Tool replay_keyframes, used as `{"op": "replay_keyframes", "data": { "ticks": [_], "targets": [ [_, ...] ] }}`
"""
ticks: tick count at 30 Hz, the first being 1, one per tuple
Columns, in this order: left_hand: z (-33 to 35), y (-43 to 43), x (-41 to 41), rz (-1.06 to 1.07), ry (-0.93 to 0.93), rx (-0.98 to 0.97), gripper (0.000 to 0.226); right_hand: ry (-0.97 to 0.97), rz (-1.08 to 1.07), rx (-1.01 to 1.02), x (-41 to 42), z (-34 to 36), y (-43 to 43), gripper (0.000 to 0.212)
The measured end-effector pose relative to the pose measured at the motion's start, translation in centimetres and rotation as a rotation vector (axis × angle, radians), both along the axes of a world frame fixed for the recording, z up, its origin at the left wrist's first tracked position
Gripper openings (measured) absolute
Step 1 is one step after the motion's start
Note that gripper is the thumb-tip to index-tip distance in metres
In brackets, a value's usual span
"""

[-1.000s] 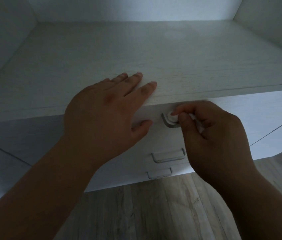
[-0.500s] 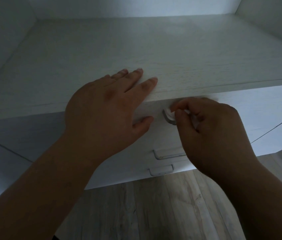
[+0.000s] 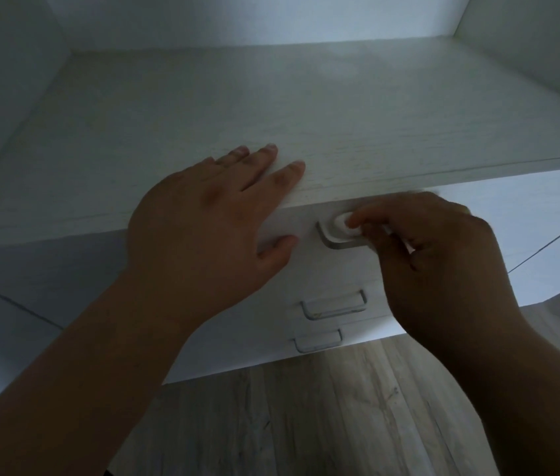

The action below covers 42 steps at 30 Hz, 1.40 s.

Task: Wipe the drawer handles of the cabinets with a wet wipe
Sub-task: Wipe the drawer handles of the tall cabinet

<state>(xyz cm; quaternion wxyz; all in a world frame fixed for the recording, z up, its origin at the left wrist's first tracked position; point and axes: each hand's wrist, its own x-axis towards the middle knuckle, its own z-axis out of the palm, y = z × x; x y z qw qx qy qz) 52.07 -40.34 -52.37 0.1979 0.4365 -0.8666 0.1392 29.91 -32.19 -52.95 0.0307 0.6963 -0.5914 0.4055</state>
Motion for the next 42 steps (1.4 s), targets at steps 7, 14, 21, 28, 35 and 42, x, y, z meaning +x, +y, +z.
{"op": "replay_keyframes", "data": {
  "ticks": [7,14,21,28,35,42],
  "targets": [
    [0.1,0.2,-0.2,0.013,0.007,-0.011,0.071,0.344,-0.188,-0.048,-2.2,-0.2,0.2,0.018],
    [0.0,0.3,-0.4,0.032,0.011,-0.017,0.072,0.173,-0.072,0.011,0.9,-0.5,-0.2,0.022],
    [0.2,0.3,-0.2,0.019,-0.010,-0.041,0.072,0.208,-0.105,-0.017,1.1,0.1,-0.2,0.025],
    [0.1,0.1,-0.1,-0.009,0.018,0.014,0.073,0.368,-0.214,0.154,-2.4,1.4,-0.1,0.025],
    [0.0,-0.1,-0.2,-0.009,0.020,-0.017,0.072,0.171,-0.089,0.051,0.1,0.7,0.3,0.023],
    [0.0,0.0,-0.1,-0.027,0.045,0.003,0.071,0.241,-0.174,0.026,-2.6,1.0,0.5,0.022]
  ]
}}
